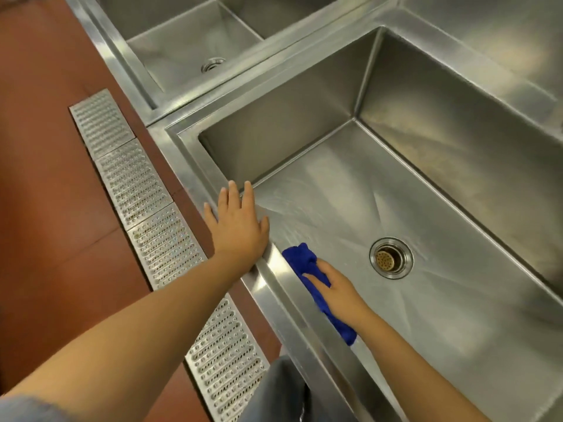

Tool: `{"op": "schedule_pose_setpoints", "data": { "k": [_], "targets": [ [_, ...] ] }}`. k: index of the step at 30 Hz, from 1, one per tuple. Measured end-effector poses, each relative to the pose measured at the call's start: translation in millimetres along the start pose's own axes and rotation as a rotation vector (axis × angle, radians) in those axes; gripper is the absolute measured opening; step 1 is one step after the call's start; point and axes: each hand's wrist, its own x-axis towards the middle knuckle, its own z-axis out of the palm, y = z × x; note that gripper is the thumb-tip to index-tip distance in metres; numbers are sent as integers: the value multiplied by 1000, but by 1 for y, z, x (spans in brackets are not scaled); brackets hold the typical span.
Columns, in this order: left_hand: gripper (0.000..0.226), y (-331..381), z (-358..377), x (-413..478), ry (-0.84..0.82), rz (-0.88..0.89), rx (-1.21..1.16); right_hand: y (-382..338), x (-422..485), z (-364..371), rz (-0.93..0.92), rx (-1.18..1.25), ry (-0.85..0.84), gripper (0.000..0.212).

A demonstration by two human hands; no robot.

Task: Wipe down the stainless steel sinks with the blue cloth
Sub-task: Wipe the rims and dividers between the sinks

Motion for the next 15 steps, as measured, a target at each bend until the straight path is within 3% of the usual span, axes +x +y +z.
{"op": "schedule_pose_setpoints", "data": {
  "k": [5,9,15],
  "targets": [
    [69,18,9,-38,-8,-49,-62,-3,-8,-7,-40,-30,-29,13],
    [65,22,21,-46,107,-32,-46,7,-21,-10,-141,9,-7,14],
    [61,21,26,-46,159,-28,-25,58,31,4,-148,0,-36,19]
  ]
}}
